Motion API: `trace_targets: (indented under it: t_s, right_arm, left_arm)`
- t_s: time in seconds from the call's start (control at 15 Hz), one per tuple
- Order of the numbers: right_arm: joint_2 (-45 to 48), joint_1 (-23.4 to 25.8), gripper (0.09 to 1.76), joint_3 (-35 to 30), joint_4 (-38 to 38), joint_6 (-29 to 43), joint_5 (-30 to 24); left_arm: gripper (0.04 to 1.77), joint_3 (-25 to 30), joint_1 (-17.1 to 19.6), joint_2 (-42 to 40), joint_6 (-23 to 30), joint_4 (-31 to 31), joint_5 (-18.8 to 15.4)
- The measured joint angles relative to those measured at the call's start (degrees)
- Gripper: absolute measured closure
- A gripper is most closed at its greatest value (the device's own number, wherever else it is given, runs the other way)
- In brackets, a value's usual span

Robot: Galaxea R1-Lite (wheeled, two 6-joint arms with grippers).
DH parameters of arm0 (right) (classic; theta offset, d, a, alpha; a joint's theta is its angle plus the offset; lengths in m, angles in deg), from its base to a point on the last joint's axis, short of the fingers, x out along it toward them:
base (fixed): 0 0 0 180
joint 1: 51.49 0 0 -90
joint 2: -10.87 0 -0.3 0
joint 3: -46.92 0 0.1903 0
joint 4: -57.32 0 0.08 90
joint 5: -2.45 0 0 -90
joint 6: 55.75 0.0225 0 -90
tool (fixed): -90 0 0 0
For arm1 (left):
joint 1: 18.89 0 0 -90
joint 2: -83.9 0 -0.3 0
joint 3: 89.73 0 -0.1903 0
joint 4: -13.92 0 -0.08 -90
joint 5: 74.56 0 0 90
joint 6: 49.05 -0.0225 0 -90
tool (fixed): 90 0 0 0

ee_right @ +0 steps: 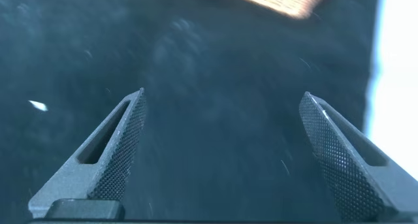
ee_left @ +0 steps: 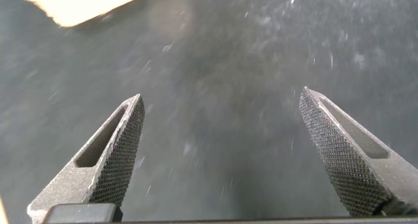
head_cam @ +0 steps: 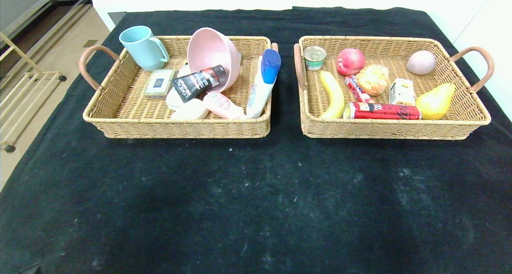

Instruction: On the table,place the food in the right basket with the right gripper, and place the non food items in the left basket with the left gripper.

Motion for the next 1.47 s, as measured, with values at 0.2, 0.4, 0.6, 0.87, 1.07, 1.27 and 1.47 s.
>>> trace_targets:
  t_s: [0.2,0.4,0.6,0.87,1.07,1.27,1.47]
  right_arm:
    - [6.3,4.1,0.15,0.9,-2.7,0.0,0.5]
    - [9.9,6.9,0.15,0.0,-6.3,0.0,0.2]
    - [12.6,9.1,0.15,-2.3,-6.8,0.8,0.0]
    - [15.1,11.8,0.15,-4.5,-6.7,0.9,-2.4]
    - [18.3,12.2,0.15,-7.9,-6.4,0.9,-3.5]
    - [22.8,12.6,0.15,-11.6,-6.5,1.1,-4.5]
    - [25.3,12.7,0.15,-12.8,-6.6,1.0,-4.7]
  left_arm:
    - [0.09,-5.6,6.3,-5.9,-2.3,6.3,-4.2]
    - [0.09,-8.9,9.9,-10.6,-3.1,9.6,-5.8]
    - [0.09,-9.9,10.4,-14.3,-3.2,11.9,-5.9]
    - [0.09,-9.3,10.2,-16.9,-3.2,12.1,-5.8]
    - [0.09,-7.4,10.2,-18.3,-1.2,14.6,-5.4]
    - [0.09,-8.3,11.1,-18.8,0.2,14.6,-4.6]
    - [0.09,-9.3,14.5,-19.7,-0.1,14.8,-5.9]
